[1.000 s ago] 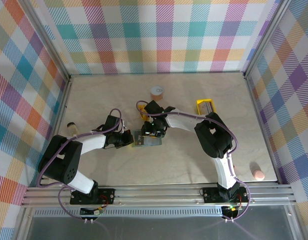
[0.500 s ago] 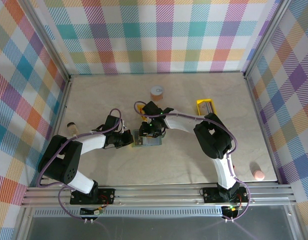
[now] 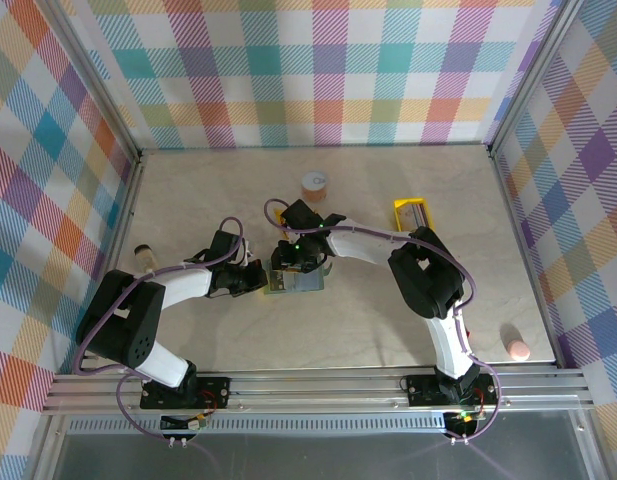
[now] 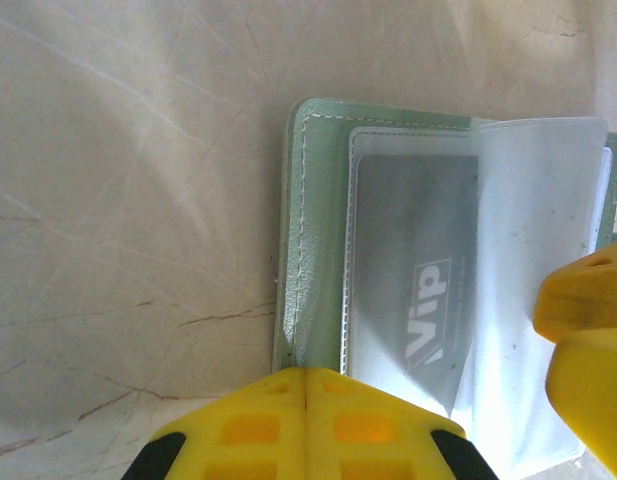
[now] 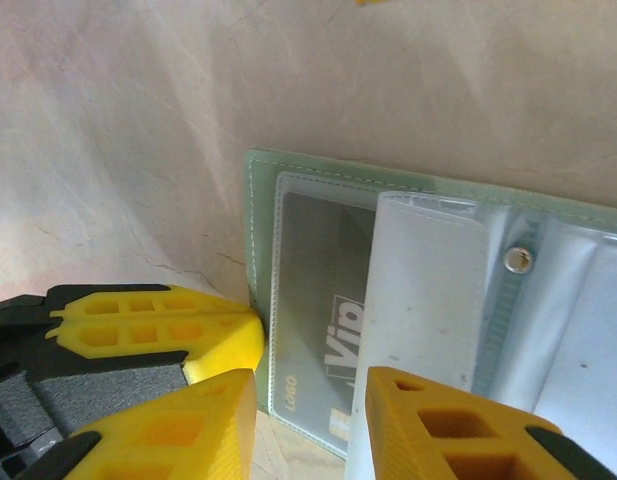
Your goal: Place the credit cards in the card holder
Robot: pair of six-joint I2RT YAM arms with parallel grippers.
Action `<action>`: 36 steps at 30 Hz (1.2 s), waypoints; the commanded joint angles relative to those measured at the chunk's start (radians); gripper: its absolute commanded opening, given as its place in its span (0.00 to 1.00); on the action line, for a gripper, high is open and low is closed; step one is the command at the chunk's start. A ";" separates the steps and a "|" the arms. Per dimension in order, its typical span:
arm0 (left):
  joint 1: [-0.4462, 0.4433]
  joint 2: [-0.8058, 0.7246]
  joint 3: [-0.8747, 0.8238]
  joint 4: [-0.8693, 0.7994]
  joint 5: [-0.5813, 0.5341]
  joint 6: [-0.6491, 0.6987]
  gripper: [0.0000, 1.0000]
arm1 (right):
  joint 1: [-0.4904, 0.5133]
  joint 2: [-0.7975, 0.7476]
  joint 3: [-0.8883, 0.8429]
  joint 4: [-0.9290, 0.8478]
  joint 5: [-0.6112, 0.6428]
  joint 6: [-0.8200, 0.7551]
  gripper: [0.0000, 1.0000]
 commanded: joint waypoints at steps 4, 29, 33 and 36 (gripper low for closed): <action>0.012 0.003 -0.001 -0.012 -0.001 0.018 0.00 | 0.007 0.010 0.024 0.027 -0.037 0.021 0.35; 0.015 0.001 0.003 -0.018 0.001 0.023 0.00 | -0.031 -0.088 -0.085 -0.124 0.198 0.024 0.56; 0.015 0.000 0.003 -0.022 -0.001 0.027 0.00 | -0.032 -0.064 -0.070 -0.127 0.198 0.020 0.58; 0.017 -0.002 0.003 -0.025 0.001 0.027 0.00 | -0.032 -0.049 -0.057 -0.137 0.204 0.019 0.59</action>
